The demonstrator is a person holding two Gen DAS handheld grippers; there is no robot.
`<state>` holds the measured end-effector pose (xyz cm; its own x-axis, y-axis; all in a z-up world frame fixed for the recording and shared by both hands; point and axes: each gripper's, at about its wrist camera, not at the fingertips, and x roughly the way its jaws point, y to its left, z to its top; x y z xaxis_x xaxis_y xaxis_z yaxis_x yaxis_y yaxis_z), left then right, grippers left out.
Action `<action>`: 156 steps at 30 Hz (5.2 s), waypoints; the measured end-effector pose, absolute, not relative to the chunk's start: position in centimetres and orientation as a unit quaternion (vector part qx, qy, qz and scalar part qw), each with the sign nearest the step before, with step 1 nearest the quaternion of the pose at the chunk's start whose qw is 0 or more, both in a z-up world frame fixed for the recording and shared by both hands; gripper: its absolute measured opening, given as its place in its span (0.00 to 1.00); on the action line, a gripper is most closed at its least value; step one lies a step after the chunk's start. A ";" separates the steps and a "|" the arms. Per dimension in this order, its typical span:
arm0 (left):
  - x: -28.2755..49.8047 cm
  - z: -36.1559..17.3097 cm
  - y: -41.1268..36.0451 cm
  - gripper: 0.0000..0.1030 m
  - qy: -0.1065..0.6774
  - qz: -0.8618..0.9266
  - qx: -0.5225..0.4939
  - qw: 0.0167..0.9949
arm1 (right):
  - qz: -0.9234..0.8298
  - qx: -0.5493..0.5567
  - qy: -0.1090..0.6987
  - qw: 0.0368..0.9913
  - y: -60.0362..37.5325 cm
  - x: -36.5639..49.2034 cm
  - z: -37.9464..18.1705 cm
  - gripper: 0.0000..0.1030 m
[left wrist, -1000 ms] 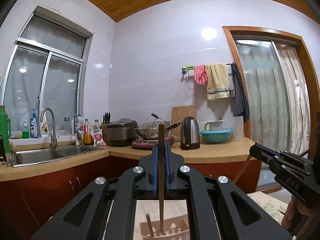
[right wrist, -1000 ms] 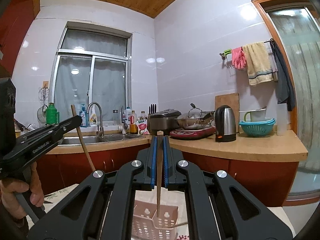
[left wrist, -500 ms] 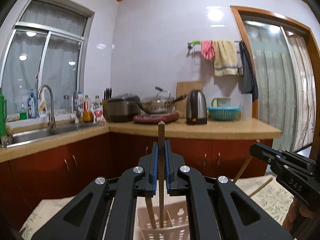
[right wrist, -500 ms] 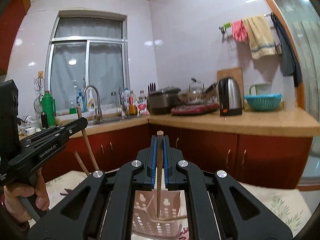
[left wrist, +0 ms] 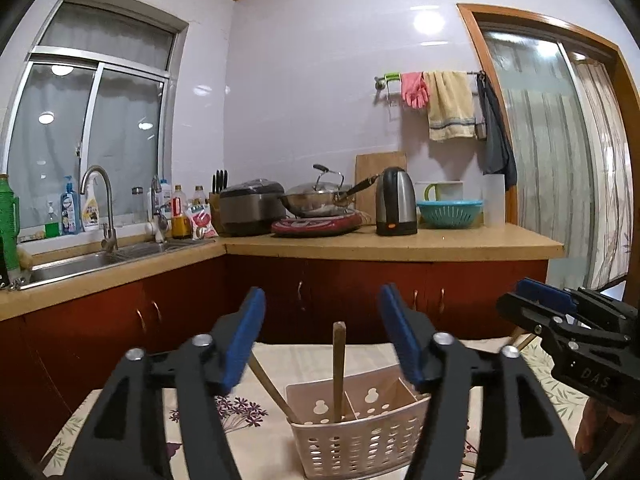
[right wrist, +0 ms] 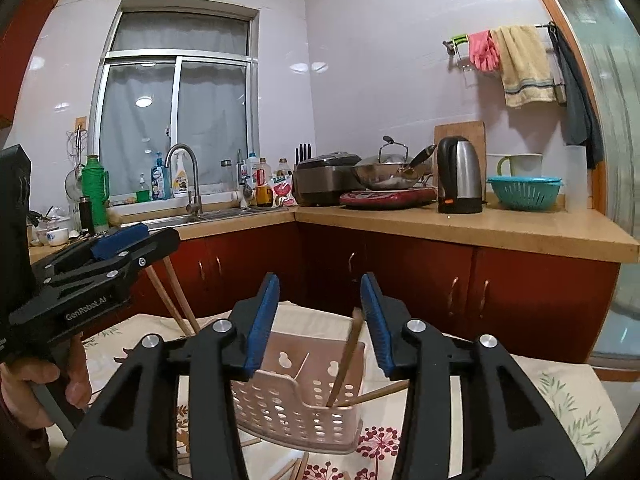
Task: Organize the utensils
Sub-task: 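Open the left tool releasing its chopstick while the right tool releases its own, then withdraw both tools from the holder and lower them toward loose chopsticks, then close the left tool on a chopstick while the right tool grasps another, then lift both held chopsticks and lower them upright into the pink holder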
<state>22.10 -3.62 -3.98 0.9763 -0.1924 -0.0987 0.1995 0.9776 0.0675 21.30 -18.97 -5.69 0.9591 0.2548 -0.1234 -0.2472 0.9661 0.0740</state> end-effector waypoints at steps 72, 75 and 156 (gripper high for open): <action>10.6 -23.5 3.6 0.35 0.394 -0.049 0.038 0.917 | 0.093 0.027 0.318 0.943 -17.6 7.3 -24.5 0.06; 10.6 -23.6 3.0 0.33 0.395 -0.054 0.049 0.916 | 0.095 0.028 0.318 0.943 -17.7 7.3 -24.5 0.06; 4.5 -7.6 0.9 0.07 0.165 -0.081 0.047 0.982 | 0.084 0.034 0.129 0.988 -20.2 1.7 -9.5 0.06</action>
